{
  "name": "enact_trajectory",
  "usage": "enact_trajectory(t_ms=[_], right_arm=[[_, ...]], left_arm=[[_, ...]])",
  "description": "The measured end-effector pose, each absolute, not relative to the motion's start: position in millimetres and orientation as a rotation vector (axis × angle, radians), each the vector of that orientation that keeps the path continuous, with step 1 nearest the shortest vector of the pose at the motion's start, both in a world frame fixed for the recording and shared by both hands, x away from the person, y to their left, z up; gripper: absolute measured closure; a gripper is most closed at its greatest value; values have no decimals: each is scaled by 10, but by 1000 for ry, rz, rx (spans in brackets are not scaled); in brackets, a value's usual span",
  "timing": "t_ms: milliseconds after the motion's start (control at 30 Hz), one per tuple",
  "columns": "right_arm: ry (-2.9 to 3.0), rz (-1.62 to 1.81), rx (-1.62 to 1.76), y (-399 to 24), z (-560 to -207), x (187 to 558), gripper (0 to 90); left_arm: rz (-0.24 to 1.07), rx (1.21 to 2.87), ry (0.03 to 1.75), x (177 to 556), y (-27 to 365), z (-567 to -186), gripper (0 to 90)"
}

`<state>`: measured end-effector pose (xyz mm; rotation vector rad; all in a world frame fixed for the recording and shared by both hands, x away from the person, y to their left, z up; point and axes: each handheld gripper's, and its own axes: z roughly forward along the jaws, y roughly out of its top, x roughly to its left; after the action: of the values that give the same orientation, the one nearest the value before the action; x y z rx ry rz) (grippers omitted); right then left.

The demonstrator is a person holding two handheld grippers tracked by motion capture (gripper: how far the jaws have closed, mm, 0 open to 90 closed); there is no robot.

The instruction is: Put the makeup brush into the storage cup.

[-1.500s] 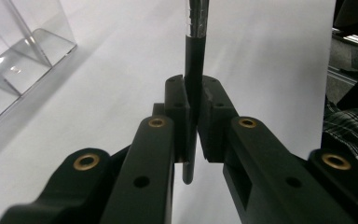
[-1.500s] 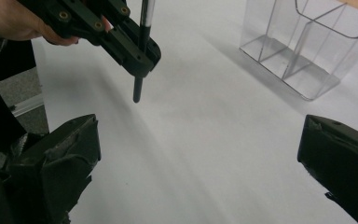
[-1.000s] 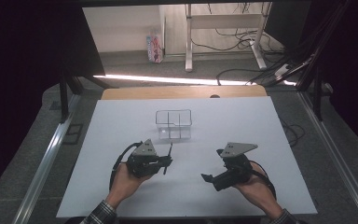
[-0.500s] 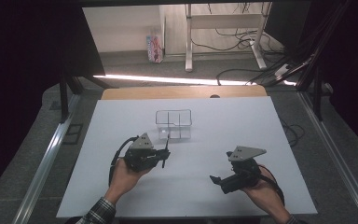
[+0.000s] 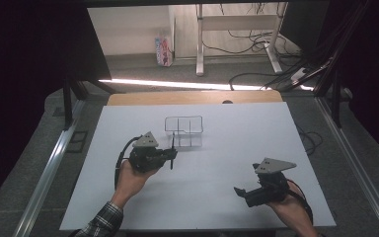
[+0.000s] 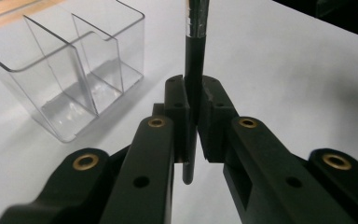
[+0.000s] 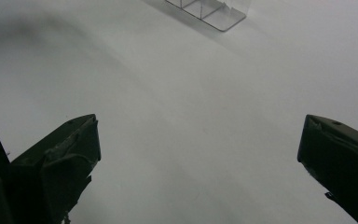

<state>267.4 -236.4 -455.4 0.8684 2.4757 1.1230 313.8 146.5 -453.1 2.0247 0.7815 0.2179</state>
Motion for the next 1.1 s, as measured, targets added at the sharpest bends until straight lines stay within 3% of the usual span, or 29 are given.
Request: enact_trajectory(t_ms=[1100], right_arm=[[2385, 1070, 1055, -2812, -4681, 2569, 0]], left_arm=[[321, 1937, 832, 3663, 1430, -4210, 833]])
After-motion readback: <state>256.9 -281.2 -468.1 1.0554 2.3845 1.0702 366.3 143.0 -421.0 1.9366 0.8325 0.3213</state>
